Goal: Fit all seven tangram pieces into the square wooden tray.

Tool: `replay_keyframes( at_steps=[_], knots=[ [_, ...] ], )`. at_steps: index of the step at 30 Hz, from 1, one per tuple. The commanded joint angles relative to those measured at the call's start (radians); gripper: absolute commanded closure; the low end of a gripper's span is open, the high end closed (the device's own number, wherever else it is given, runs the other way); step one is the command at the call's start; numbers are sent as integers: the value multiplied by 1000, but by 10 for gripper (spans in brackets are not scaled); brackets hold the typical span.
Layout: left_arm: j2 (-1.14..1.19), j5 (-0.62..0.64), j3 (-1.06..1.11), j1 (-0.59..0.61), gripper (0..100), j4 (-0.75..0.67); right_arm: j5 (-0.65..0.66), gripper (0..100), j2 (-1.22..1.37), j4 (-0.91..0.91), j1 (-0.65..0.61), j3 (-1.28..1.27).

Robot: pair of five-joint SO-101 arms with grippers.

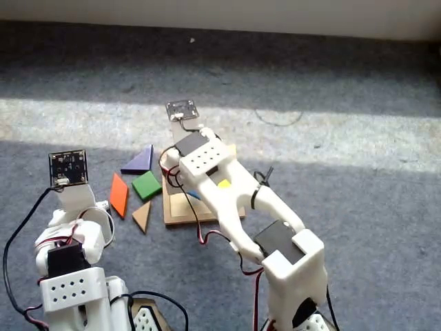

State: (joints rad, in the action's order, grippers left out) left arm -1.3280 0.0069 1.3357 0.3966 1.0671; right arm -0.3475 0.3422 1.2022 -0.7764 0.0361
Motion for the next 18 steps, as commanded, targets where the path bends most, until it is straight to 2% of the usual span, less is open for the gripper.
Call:
replay_keyframes(
  at_steps=[1, 5, 13, 18],
  knots=[
    [-8, -6, -13, -19, 992, -18, -11, 930, -65, 5, -10, 45],
    [-8, -6, -12, -19, 992, -18, -12, 998, -65, 4, -12, 45],
    [-8, -6, -12, -19, 992, -18, -17, 992, -65, -19, -12, 47],
    [-8, -6, -12, -19, 992, -18, -183, 992, -65, -30, -10, 47]
  ],
)
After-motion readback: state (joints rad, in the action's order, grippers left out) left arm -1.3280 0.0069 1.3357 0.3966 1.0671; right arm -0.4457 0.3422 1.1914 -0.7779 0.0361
